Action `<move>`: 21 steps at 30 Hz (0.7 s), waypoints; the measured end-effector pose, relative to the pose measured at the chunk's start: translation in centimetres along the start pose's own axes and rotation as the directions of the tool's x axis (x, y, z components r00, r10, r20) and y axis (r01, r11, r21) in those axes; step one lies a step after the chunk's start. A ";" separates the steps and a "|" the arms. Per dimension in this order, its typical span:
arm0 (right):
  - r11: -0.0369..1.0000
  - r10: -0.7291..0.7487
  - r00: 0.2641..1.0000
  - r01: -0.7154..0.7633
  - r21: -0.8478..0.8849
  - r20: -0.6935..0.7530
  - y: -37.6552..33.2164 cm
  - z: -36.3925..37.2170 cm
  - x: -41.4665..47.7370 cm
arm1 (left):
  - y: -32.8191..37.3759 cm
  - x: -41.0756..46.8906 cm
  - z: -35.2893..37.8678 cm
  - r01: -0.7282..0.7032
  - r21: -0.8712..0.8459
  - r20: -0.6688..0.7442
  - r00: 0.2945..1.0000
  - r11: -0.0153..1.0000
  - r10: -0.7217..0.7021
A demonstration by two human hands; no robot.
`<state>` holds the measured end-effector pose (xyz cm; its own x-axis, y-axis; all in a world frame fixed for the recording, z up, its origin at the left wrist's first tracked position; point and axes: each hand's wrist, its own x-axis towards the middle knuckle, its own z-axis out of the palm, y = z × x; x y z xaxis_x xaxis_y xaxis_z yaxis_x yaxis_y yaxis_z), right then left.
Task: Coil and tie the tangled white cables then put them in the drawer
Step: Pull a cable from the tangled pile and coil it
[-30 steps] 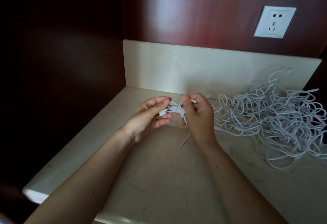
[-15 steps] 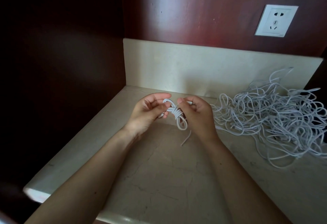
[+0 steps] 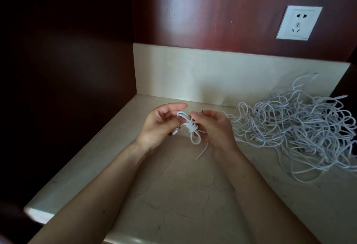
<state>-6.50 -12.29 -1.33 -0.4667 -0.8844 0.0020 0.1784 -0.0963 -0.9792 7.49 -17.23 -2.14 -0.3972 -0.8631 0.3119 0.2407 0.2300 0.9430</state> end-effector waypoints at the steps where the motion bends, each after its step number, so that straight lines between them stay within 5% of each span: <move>1: 1.000 0.014 1.000 -0.015 0.017 0.008 -0.1 0.0 -0.1 | 0.0 0.0 0.0 0.009 -0.021 -0.002 1.000 1.000 -0.009; 5: 0.995 0.044 0.998 -0.048 0.092 0.051 -0.4 0.1 -0.5 | -0.2 0.2 -0.1 0.041 -0.129 -0.012 0.999 0.991 -0.043; 14: 0.984 -0.087 0.988 0.105 -0.147 0.126 0.3 0.1 -0.3 | -0.4 0.3 -0.4 -0.027 0.031 -0.018 0.999 0.999 0.028; 21: 0.992 -0.084 0.993 0.092 -0.084 0.087 -0.3 -0.2 -0.5 | -0.5 0.2 -0.3 -0.095 0.084 -0.046 0.994 0.992 0.100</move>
<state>-6.50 -11.78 -1.08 -0.4032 -0.9094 0.1023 0.0612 -0.1383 -0.9885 7.61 -17.64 -2.59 -0.3305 -0.8555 0.3986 0.2024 0.3483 0.9153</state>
